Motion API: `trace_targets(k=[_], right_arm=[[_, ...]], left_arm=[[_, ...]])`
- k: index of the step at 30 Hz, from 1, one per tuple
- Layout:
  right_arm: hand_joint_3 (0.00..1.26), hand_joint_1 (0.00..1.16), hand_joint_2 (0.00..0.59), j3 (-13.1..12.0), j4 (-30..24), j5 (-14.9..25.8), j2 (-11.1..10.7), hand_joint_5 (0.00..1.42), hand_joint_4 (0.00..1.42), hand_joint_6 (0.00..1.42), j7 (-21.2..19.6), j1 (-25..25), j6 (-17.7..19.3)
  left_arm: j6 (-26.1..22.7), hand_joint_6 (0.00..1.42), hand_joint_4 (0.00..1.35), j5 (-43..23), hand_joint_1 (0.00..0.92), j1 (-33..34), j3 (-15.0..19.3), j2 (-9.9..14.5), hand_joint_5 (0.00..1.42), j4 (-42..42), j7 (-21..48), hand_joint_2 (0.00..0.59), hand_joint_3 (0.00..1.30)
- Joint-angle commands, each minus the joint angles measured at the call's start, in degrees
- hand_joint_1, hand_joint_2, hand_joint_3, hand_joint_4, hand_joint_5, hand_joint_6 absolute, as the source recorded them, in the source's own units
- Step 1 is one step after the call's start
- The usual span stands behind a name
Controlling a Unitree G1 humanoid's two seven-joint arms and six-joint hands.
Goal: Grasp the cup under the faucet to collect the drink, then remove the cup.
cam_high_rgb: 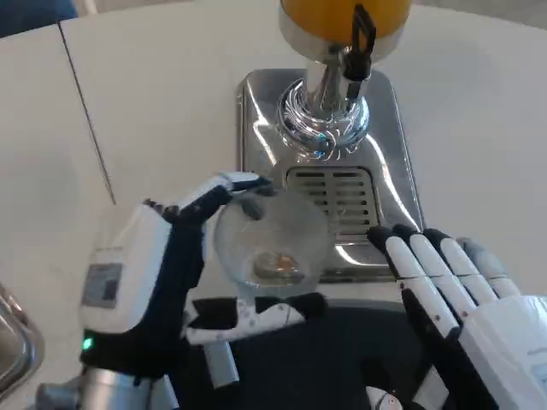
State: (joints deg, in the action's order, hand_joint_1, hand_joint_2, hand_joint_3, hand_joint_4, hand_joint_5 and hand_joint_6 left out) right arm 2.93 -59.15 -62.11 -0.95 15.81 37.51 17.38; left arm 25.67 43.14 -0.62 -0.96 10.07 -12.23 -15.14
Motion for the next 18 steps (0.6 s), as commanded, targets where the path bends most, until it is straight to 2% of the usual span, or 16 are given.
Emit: trace_targets(k=[1,5,10,13,18], right_arm=[[0.0,0.3,0.546,-1.07,-0.85,1.04,0.6,0.0,0.0,0.0,0.7,0.3,0.25],[0.0,0.3,0.541,-1.43,-0.85,1.65,1.23,0.0,0.0,0.0,0.72,1.33,1.24],[0.0,0.3,0.542,-1.13,-0.85,1.78,1.72,0.0,0.0,0.0,1.7,1.71,1.79],[0.0,0.3,0.541,0.67,-0.85,0.9,2.59,0.0,0.0,0.0,2.64,1.15,1.54],[0.0,0.31,0.54,4.21,-0.83,-1.24,3.28,0.0,0.0,0.0,3.64,0.45,0.57]], left_arm=[[-1.21,1.42,1.21,2.34,0.731,3.82,-2.84,-0.8,1.38,3.87,-3.32,0.0,1.09],[-2.87,1.42,1.21,4.78,0.731,8.01,-5.9,-1.22,1.38,8.56,-5.92,0.0,1.09],[-5.81,1.42,1.21,5.07,0.731,15.12,-7.85,-1.51,1.38,16.02,-8.46,0.0,1.09],[-7.92,1.42,1.21,4.6,0.731,20.47,-8.59,-1.74,1.38,21.12,-9.66,0.0,1.09],[-9.56,1.42,1.21,4.31,0.729,25.23,-10.33,-1.92,1.38,26.16,-11.42,0.0,1.09]])
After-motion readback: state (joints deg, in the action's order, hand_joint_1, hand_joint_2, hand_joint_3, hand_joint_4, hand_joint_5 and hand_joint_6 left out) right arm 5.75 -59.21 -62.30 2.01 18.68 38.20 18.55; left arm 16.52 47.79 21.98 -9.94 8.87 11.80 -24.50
